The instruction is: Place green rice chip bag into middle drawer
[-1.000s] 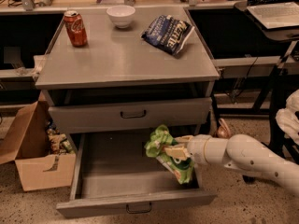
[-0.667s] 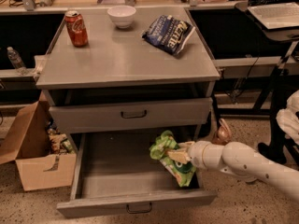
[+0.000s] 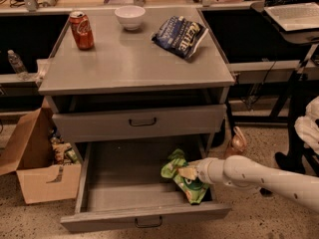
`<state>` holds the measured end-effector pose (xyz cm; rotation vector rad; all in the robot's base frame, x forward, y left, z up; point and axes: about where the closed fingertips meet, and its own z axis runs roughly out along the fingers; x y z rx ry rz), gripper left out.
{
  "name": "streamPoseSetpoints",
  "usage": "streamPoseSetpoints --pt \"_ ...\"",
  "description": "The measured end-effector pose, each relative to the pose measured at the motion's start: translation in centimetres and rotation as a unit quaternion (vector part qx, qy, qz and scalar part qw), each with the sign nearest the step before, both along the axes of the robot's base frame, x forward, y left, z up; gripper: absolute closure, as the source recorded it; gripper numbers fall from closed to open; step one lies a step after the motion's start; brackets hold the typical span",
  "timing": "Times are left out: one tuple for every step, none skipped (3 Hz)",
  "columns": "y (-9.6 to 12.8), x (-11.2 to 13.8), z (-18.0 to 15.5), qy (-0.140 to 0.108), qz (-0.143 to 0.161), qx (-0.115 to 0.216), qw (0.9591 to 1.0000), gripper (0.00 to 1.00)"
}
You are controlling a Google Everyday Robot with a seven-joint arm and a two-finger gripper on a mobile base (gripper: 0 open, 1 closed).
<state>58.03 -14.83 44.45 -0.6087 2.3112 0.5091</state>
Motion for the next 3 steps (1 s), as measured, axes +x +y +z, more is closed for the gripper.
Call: streamPoseSetpoints --pt "0.0 0.4 -1.3 0.012 -0.005 -0.002 0.9999 0.28" --pt "0.2 1.2 0.4 -0.022 -0.003 0.007 0.9997 0.01" --pt "0.9 1.7 3.1 -0.064 0.005 0.026 0.9976 0.00"
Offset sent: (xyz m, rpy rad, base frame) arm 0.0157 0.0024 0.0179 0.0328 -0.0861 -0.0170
